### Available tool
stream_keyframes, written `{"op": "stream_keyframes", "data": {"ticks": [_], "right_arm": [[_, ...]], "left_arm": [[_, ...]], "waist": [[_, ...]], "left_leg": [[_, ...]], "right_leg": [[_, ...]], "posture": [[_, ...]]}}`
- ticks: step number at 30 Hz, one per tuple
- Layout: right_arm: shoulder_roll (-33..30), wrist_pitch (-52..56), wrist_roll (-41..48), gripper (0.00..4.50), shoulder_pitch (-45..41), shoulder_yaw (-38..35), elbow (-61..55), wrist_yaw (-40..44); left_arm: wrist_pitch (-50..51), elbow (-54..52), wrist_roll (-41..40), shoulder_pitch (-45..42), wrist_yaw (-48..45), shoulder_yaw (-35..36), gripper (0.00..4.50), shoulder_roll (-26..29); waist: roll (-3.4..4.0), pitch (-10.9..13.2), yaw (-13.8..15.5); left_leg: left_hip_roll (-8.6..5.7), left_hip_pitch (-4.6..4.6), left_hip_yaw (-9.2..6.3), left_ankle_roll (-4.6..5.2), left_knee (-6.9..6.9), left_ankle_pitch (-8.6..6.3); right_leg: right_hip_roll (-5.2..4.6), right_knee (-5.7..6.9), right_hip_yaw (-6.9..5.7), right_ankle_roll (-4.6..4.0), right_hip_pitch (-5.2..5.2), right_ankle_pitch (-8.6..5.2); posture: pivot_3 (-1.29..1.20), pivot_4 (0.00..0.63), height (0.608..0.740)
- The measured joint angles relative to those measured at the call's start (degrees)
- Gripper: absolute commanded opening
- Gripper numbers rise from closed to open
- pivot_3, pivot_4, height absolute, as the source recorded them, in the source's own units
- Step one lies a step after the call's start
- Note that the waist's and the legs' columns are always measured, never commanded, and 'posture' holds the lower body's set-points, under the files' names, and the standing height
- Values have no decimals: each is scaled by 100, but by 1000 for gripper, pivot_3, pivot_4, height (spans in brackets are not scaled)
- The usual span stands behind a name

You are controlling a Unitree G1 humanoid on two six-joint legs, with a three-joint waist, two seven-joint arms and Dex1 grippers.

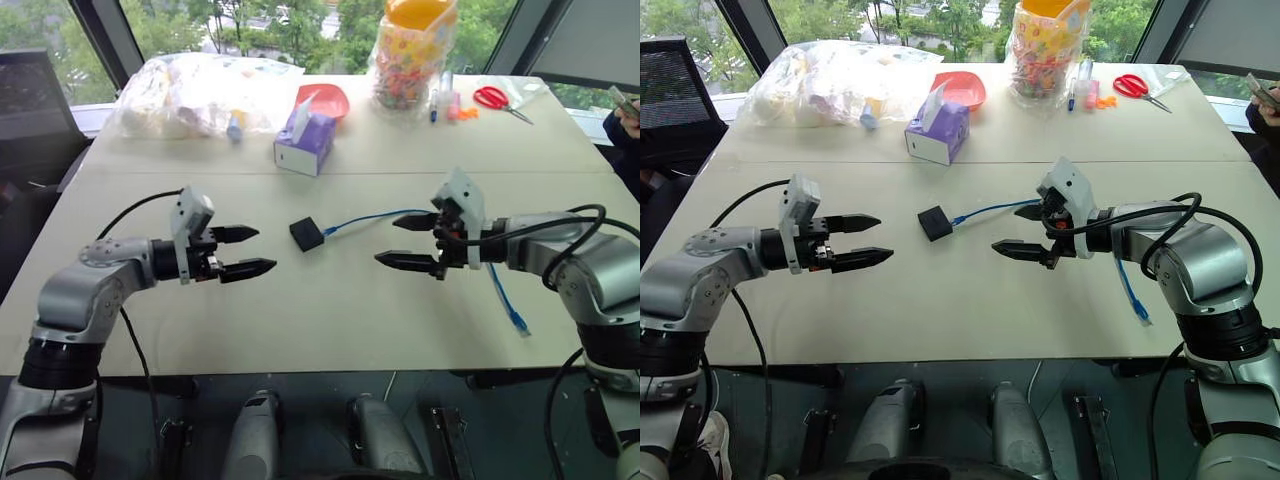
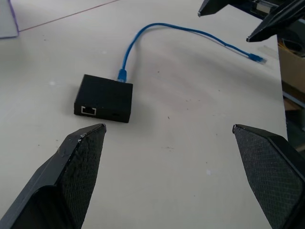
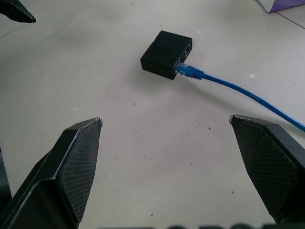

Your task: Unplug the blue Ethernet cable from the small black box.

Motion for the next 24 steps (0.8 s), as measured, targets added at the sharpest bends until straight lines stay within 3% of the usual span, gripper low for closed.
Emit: {"op": "stream_keyframes", "data": {"ticks": [24], "right_arm": [[124,-638,-694,4500,-144,430,32,-223]], "left_arm": [[-568,466,493,16,104,-14,4459,-247]], "waist": [[0,0,8]], "left_leg": [[0,-1,1,0,26,0]], "right_leg": [[-1,16,1,13,6,8]], "posture": [[0,150,735]]}}
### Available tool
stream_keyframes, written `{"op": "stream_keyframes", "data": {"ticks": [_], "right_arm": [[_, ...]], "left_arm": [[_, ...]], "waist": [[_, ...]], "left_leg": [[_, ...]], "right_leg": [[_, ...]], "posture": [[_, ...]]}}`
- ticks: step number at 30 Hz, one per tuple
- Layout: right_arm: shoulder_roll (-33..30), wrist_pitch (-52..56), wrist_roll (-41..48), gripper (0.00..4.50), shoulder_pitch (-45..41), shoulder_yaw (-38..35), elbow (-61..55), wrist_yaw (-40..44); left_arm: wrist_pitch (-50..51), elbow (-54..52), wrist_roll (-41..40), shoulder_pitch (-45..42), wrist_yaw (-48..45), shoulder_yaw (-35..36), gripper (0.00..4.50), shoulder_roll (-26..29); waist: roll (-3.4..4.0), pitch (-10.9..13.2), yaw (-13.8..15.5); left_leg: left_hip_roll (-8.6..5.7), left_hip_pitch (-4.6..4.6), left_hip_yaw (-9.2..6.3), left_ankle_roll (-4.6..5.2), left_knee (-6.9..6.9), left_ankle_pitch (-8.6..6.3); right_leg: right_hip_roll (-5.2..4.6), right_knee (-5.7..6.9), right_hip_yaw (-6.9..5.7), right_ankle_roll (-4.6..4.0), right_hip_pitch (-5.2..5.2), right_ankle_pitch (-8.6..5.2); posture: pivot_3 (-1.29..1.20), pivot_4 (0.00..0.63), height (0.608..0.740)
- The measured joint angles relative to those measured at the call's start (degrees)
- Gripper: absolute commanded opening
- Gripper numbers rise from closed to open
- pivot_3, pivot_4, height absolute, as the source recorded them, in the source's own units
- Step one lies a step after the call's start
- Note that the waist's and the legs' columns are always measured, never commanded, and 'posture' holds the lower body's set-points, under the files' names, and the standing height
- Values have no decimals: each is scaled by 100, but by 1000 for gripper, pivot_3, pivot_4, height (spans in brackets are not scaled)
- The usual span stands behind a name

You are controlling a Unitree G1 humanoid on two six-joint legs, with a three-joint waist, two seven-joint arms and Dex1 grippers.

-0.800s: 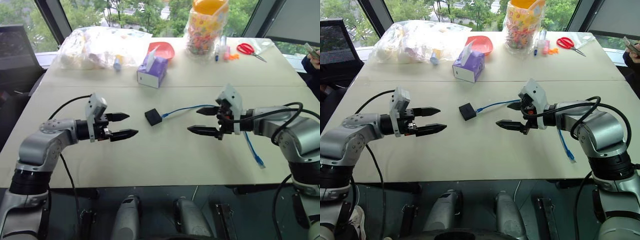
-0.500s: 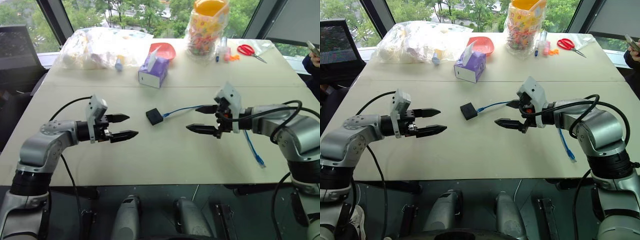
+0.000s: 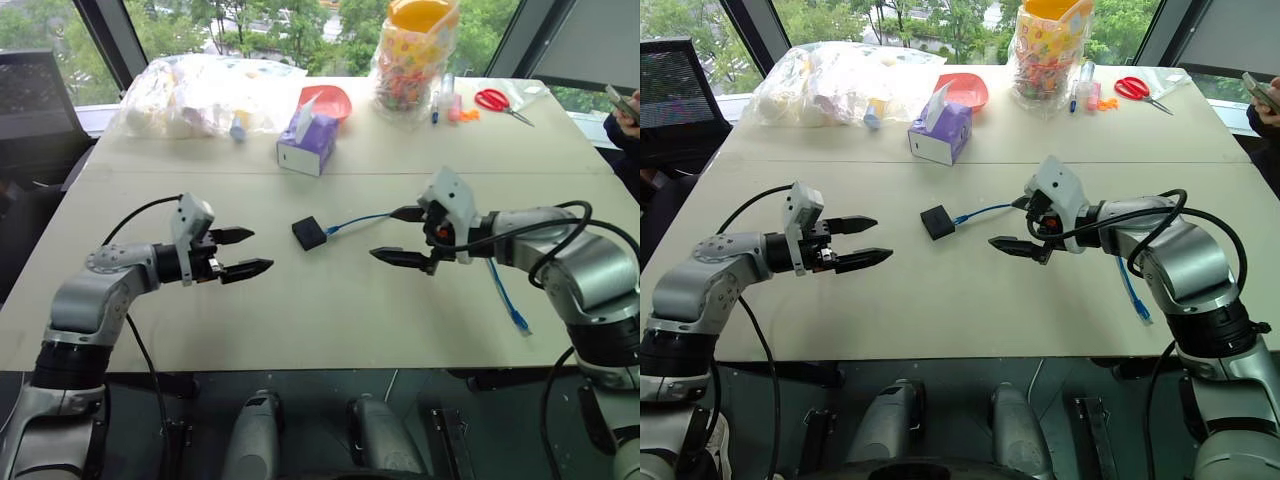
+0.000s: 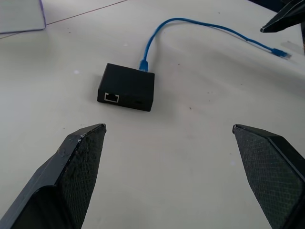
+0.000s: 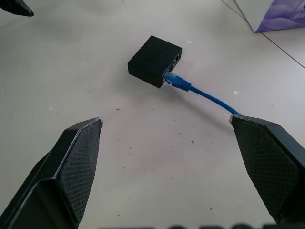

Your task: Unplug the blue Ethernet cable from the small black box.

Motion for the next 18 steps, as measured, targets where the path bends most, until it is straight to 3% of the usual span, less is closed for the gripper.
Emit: {"op": "stream_keyframes", "data": {"ticks": [10,18], "right_arm": [[232,-513,-511,4500,-690,467,836,306],[1361,-1584,-1400,4500,-2220,1492,3606,1221]], "left_arm": [[-178,51,221,-5,167,2,4459,-119],[-170,-11,255,12,306,-39,4459,-247]], "waist": [[0,0,-6],[1,0,-30]], "left_leg": [[0,2,0,0,3,0],[0,6,1,0,6,1]], "right_leg": [[1,10,0,4,-1,2],[5,36,1,7,-8,4]], "posture": [[0,150,735],[0,150,735]]}}
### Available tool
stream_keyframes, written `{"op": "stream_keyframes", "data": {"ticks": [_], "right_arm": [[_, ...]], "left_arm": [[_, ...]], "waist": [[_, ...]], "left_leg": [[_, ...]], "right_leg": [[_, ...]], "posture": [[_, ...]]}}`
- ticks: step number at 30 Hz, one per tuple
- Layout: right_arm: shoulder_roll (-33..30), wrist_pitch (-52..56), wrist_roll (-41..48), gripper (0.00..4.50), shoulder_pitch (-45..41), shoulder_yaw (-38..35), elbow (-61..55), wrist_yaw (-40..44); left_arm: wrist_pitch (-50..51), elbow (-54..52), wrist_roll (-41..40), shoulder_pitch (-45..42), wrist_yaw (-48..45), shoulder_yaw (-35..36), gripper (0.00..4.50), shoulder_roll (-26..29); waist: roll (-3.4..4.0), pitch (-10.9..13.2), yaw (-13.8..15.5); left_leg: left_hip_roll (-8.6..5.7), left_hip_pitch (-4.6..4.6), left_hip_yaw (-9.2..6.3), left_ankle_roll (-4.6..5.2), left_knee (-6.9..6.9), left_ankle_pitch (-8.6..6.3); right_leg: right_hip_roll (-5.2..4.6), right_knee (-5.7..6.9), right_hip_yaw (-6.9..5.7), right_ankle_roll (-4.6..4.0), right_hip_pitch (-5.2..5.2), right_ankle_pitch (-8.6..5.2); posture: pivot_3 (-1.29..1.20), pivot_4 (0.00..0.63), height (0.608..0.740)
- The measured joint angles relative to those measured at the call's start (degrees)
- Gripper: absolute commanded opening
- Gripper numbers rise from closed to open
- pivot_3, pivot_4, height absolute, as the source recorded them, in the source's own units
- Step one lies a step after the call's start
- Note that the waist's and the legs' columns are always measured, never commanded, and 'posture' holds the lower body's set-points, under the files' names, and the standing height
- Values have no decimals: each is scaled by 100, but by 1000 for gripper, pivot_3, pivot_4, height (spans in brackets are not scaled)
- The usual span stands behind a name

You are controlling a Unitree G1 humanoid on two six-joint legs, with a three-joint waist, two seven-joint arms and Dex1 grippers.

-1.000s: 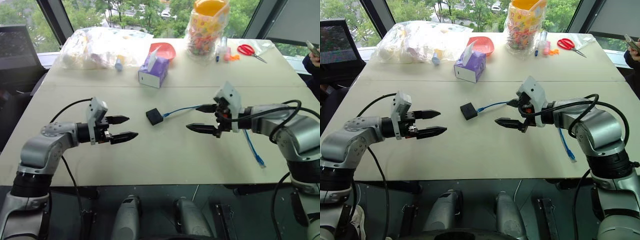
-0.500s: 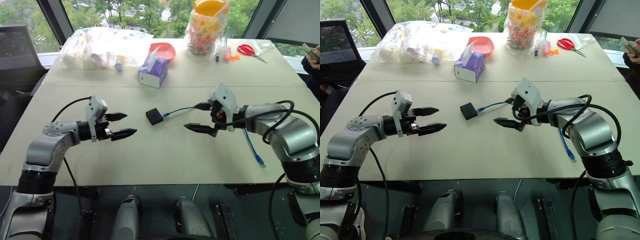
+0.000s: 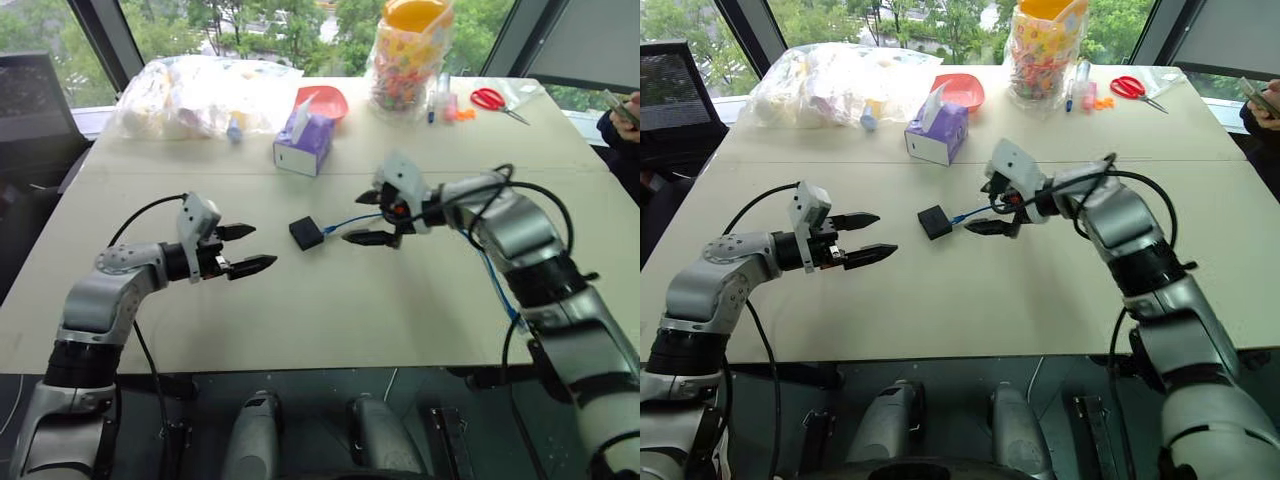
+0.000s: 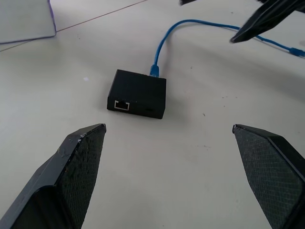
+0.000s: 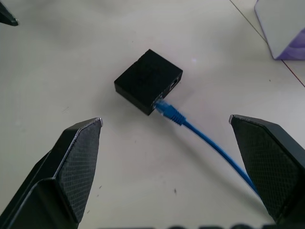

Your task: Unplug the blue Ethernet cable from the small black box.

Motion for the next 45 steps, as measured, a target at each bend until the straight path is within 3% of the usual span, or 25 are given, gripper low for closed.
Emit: {"op": "stream_keyframes", "data": {"ticks": [7,11,18,21,27,29,31,35,39,45], "right_arm": [[1070,-1390,-995,4500,-1248,415,3257,428],[1401,-2041,-1560,4500,-1569,455,4510,376],[1749,-2353,-2031,4500,-1886,267,5275,352],[1847,-2312,-2077,3661,-1928,123,5361,450],[2157,-2144,-2106,715,-1963,-107,5396,751],[2176,-2136,-2127,18,-1954,-148,5398,764],[2174,-2182,-2146,18,-1920,-198,5390,687],[1930,-2856,-2363,18,-1454,-174,4618,201],[1012,-3310,-2628,18,-317,-201,2324,-281],[432,-3581,-2848,18,1233,-461,-754,-1011]], "left_arm": [[120,-305,-47,162,192,75,4459,-11],[225,-540,-69,349,337,176,4459,7],[340,-908,-174,550,541,316,4459,8],[352,-960,-180,631,597,363,4500,21],[388,-979,-184,649,625,363,4500,22],[398,-975,-184,636,622,357,4500,22],[405,-971,-184,583,616,355,4500,22],[642,-794,-360,278,600,356,4500,-42],[1040,-403,-633,-10,593,432,4500,-100],[1436,20,-868,-615,248,320,4500,-119]], "waist": [[2,1,1],[2,2,-12],[3,1,-35],[4,0,-59],[4,0,-158],[4,1,-156],[4,1,-156],[5,1,-129],[5,1,-68],[5,2,-111]], "left_leg": [[-1,0,-1,-1,-2,1],[-1,0,-2,-3,-1,1],[1,20,-2,-8,-5,4],[1,27,-1,-8,-9,4],[1,27,-2,-8,-12,4],[1,27,-2,-8,-12,4],[1,27,-2,-9,-11,4],[-1,25,-5,-13,-5,6],[-6,14,-7,-13,-6,6],[-1,16,-24,-14,-13,7]], "right_leg": [[0,22,-2,2,-7,1],[0,26,-2,2,-8,1],[2,36,-2,2,-1,1],[2,37,-1,2,4,1],[2,38,-2,3,4,1],[2,38,-2,3,4,1],[2,38,-2,3,4,1],[0,38,-3,3,7,1],[-3,31,-1,5,3,0],[10,41,-8,9,0,-3]], "posture": [[0,150,735],[0,150,735],[0,150,735],[0,150,735],[0,150,735],[0,150,735],[0,150,735],[0,150,735],[0,150,735],[0,150,735]]}}
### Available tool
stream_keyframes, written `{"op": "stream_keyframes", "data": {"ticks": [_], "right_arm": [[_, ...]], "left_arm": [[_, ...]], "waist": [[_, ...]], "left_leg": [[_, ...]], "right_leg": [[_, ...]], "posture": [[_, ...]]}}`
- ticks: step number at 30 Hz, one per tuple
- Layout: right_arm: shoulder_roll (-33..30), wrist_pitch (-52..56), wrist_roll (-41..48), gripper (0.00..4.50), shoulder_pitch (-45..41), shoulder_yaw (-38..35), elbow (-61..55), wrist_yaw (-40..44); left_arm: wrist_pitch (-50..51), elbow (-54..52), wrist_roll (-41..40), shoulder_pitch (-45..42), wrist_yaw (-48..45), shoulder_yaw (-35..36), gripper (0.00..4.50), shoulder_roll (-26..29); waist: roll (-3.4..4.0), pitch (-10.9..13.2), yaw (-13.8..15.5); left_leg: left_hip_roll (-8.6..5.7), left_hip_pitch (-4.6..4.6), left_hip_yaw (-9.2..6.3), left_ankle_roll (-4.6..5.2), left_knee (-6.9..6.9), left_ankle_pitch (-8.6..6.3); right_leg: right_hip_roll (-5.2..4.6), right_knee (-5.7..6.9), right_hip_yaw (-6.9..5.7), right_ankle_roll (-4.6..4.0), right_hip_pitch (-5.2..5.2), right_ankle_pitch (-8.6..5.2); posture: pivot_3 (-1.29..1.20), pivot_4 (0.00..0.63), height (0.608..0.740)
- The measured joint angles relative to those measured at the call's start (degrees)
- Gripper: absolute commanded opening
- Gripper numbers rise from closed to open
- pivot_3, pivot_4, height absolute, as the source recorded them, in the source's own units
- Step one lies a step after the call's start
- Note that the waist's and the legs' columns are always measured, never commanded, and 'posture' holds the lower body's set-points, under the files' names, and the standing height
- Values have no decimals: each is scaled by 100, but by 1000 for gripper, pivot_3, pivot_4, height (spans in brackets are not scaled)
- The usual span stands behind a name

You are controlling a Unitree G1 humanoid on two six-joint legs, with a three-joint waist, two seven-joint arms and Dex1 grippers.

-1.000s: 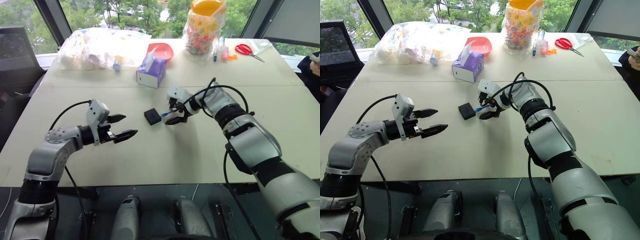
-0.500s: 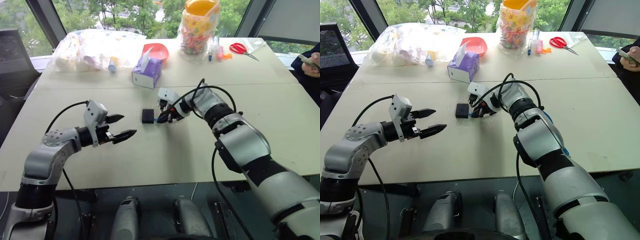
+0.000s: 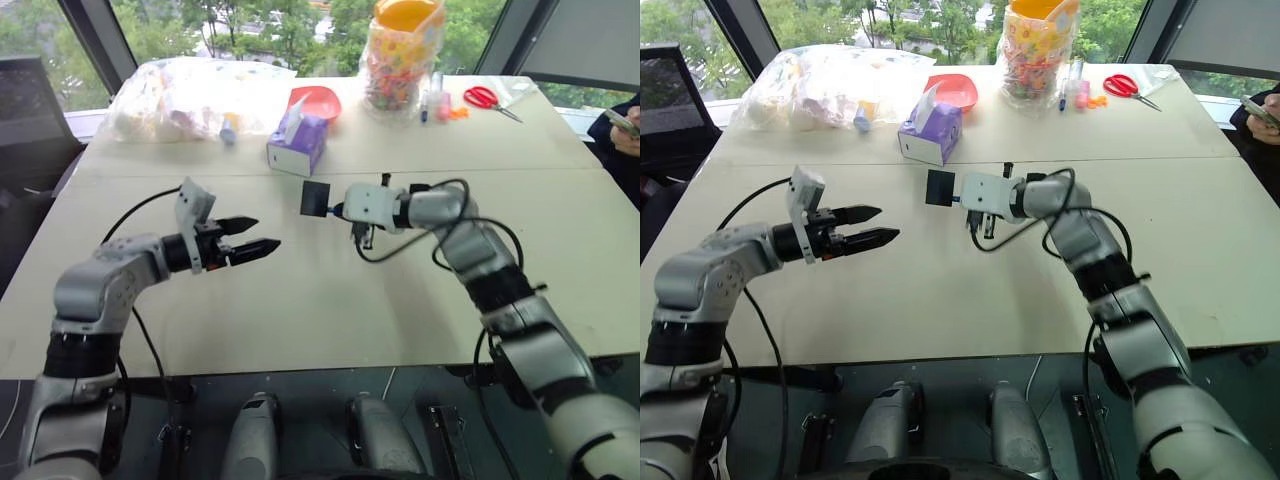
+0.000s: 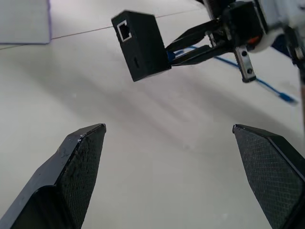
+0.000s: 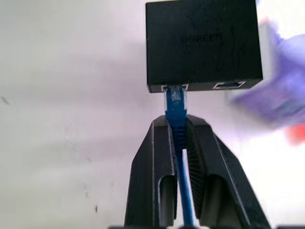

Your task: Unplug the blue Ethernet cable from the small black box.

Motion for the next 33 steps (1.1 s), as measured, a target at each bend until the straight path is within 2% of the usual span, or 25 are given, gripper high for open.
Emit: {"op": "stream_keyframes", "data": {"ticks": [3,9,15,22,25,32,33], "right_arm": [[-293,-270,-319,18,499,-12,-980,-387],[-249,-256,-585,18,805,-11,-1962,-776],[-338,-539,-964,18,812,149,-2173,-934],[-379,-702,-1001,18,956,275,-2261,-801],[-380,-698,-997,0,957,280,-2296,-739],[-380,-683,-983,0,967,281,-2323,-613],[-383,-675,-980,0,969,280,-2339,-593]], "left_arm": [[130,256,-78,-313,-240,-41,4500,-15],[323,439,-206,-602,-650,-213,4500,-62],[453,443,-333,-765,-827,-225,4500,-135],[521,466,-420,-913,-825,-208,4500,-216],[522,466,-438,-918,-825,-200,3647,-221],[501,468,-425,-898,-854,-192,532,-209],[490,464,-426,-892,-865,-192,495,-208]], "waist": [[0,0,-24],[-1,0,-21],[-1,0,6],[-2,0,16],[-2,0,16],[-2,0,16],[-2,0,17]], "left_leg": [[-1,0,2,-6,8,4],[-1,4,1,-10,11,7],[-2,4,1,-10,12,7],[-2,4,0,-9,13,8],[-2,4,-1,-9,12,8],[-2,4,-1,-9,13,8],[-2,4,-1,-9,13,8]], "right_leg": [[-2,-1,2,0,1,0],[-2,1,4,-1,4,0],[-3,-1,3,-2,7,0],[-3,-1,3,-1,9,0],[-3,-1,3,-1,9,0],[-3,-1,3,-1,9,0],[-3,-1,3,-1,9,0]], "posture": [[0,150,735],[0,150,735],[0,150,735],[0,150,735],[0,150,735],[0,150,735],[0,150,735]]}}
